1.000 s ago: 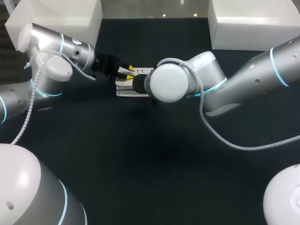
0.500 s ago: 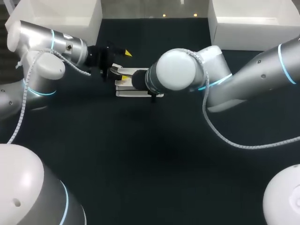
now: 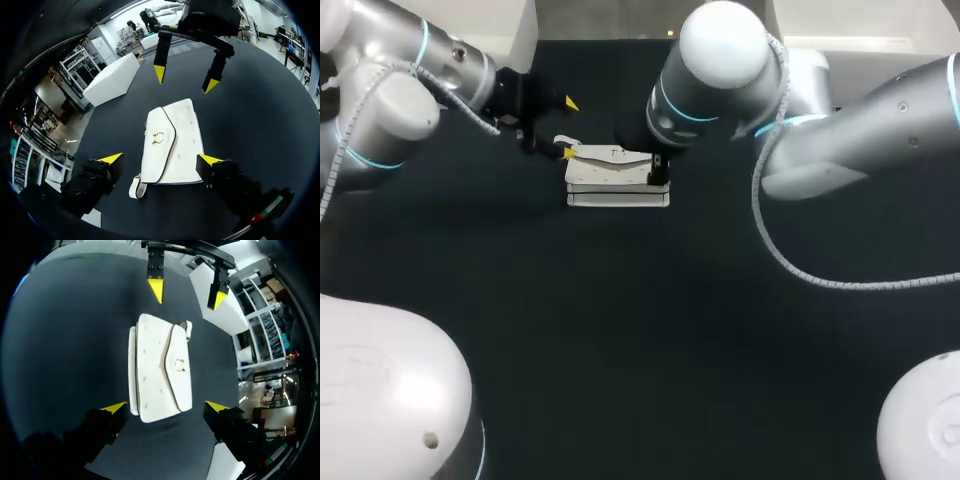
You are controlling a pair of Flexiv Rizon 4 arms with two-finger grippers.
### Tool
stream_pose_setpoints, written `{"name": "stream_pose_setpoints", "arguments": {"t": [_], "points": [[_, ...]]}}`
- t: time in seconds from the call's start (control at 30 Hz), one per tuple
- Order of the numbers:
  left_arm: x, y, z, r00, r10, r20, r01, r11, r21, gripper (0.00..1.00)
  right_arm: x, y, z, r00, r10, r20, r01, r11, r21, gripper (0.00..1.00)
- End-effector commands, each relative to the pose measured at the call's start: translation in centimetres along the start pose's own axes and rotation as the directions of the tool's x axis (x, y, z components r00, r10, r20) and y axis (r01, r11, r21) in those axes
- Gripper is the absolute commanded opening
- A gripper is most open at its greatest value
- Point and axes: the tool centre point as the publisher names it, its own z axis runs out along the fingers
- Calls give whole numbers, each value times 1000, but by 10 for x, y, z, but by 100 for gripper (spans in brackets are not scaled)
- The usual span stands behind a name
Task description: Pick up the bag, open it, inspect its contents, close it, and place it on the opposite side
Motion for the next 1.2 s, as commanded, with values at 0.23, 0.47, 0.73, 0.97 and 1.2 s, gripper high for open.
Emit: {"name": "stream_pose_setpoints", "arguments": {"t": [0.23, 0.47, 0.73, 0.97, 1.2], "points": [[6, -2, -37, 998, 9, -57, -22, 974, -226, 100, -10, -11, -15, 995, 46, -91, -49, 998, -26, 100], [6, -2, -37, 998, 9, -57, -22, 974, -226, 100, -10, -11, -15, 995, 46, -91, -49, 998, -26, 100], [6, -2, -37, 998, 9, -57, -22, 974, -226, 100, -10, -11, -15, 995, 46, -91, -49, 998, -26, 100], [5, -16, -54, 854, -521, -3, 498, 819, -286, 100, -40, -28, -22, 813, 530, -240, -506, 848, 160, 100], [14, -22, -52, 397, -910, 121, 889, 347, -300, 100, -49, -39, -26, 459, 850, -257, -807, 520, 279, 100]]}}
